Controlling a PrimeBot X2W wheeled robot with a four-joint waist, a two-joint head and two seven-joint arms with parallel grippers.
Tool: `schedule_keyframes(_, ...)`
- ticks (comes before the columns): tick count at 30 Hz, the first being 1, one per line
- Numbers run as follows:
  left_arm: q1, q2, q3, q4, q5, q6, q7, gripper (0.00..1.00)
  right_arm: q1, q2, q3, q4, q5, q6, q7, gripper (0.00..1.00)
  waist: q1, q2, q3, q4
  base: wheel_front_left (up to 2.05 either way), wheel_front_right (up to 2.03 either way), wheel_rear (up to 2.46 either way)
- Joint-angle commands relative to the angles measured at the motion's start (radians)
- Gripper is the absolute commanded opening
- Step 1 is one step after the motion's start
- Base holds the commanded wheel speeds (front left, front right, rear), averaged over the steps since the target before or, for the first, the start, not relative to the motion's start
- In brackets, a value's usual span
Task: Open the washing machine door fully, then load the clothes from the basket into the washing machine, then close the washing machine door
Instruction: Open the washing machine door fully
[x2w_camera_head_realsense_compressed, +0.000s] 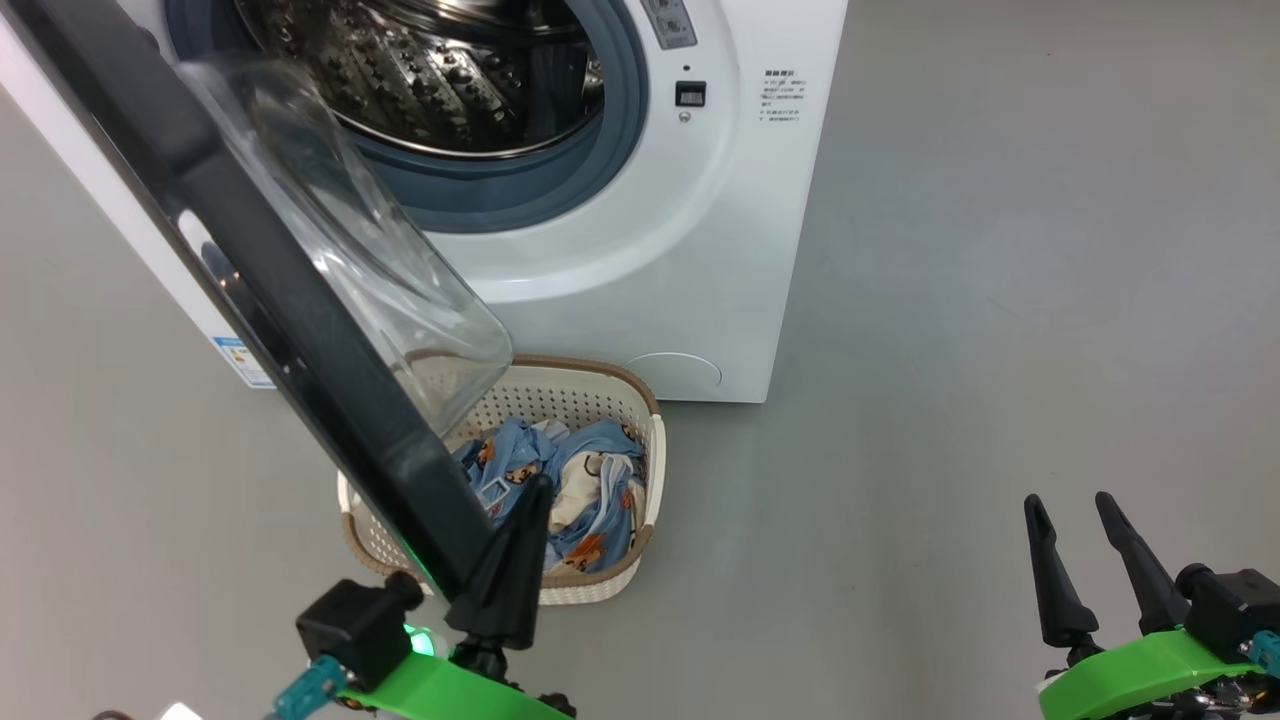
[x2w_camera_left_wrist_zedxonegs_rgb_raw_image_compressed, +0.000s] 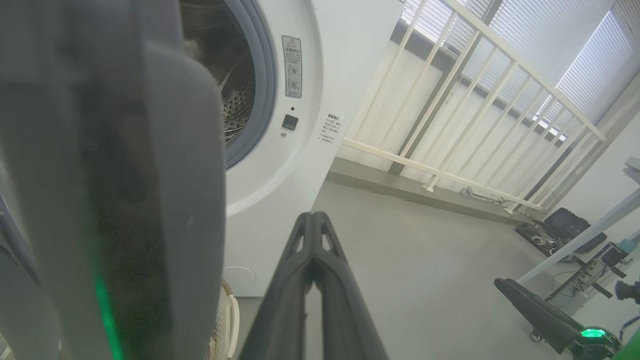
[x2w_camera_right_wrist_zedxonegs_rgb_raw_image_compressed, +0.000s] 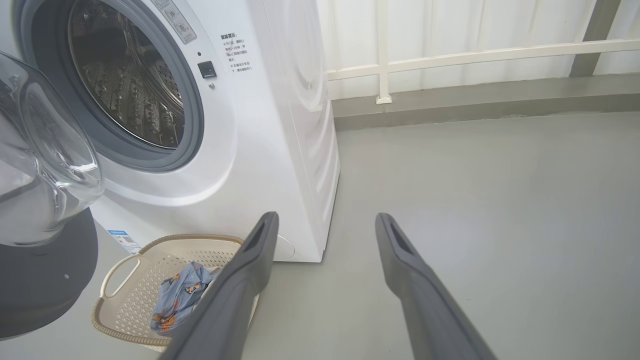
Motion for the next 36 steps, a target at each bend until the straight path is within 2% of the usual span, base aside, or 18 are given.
schedule_keyframes(1,-0.041,-0.001,0.041,-0.008,-0.013,0.005,-0.020,0.00,-0.024,-0.017,0.019,-0.027,-0.011,0.006,-0.012,1.00,0.0000,-0.0001,-0.001,0.001,0.00,0.00,0.00)
schedule_keyframes(18,-0.059,0.008,0.089,0.063,-0.036,0.016,-0.078,0.00,-0.018,-0.033,0.019,-0.033,-0.010,0.006,-0.012,1.00,0.0000,-0.0001,-0.011,0.036,0.00,0.00,0.00)
schedule_keyframes(36,-0.033,0.028,0.085,0.075,-0.031,0.040,-0.078,0.00,-0.009,-0.049,0.022,-0.038,-0.011,0.006,-0.012,1.00,0.0000,-0.0001,-0.028,0.165,0.00,0.00,0.00)
